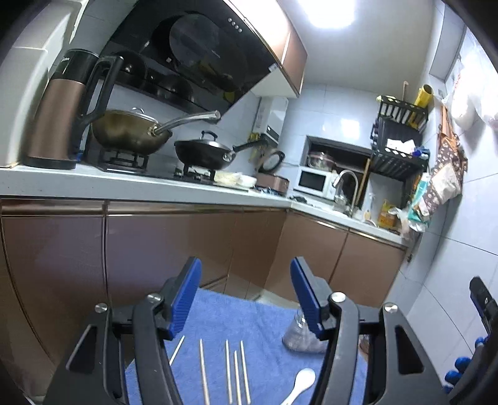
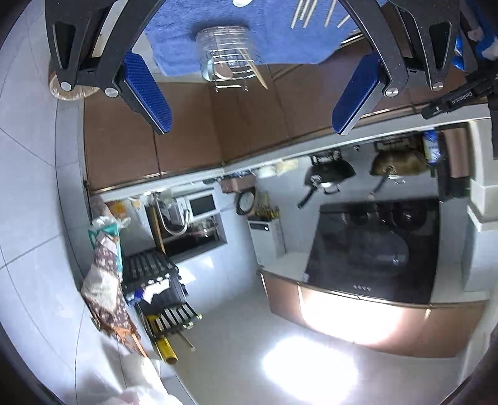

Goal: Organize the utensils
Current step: 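Withdraw both open tools from the holder back over the towel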

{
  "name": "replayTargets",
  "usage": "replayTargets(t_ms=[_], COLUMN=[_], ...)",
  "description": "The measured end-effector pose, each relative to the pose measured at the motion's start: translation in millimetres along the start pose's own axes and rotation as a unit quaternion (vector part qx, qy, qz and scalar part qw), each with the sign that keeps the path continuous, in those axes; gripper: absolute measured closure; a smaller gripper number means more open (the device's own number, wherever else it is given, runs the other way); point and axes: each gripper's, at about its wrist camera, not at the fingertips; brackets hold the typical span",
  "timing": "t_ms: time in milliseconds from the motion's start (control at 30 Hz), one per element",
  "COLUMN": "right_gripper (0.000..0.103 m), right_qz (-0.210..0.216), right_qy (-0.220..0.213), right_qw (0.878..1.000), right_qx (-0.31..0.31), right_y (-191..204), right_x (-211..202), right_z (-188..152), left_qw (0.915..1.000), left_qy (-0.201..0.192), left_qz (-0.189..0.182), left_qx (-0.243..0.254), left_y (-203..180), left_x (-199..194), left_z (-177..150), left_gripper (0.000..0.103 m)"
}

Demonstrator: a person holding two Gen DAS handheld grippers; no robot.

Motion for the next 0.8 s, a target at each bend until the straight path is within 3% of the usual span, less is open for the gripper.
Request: replayTargets(t_ms=[233, 433, 633, 800], right_gripper=[0.0, 0.0, 0.0, 0.0], right_qz=[0.036, 0.047, 0.042, 0.038], right_qy=[-0.001, 0.03, 0.074, 0.13], right_qw=[0.999, 0.998, 0.996, 0.99], right_qx=[-0.001, -0.003, 0.017, 0.033], right_y=[8.7, 8.7, -4.7, -18.8], right_x=[-25.5, -31.5, -16.9, 10.2], right_z=[9.9, 8.6, -4.7, -24.6], left_qw=[0.9996, 0.9968, 0.9903, 0.9792], left_qy=[0.029, 0.069, 0.128, 0.189], left_qz=[-0.005, -0.026, -0.045, -0.058], left_qx=[-0.004, -0.03, -0.03, -0.045], left_y=[26.2, 41.7, 37.1, 34.4], left_x=[-29.3, -28.1, 0.9, 40.7], left_z=[10.2, 2.3, -15.2, -41.8], left_gripper=[0.045, 0.045, 0.045, 0.045])
Point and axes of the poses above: each gripper's, at about its wrist camera, not at the fingertips, and x roughly the way its jaws point, y to its left, z to its top, and after that the axes turned 6 degrees about x, right-handed
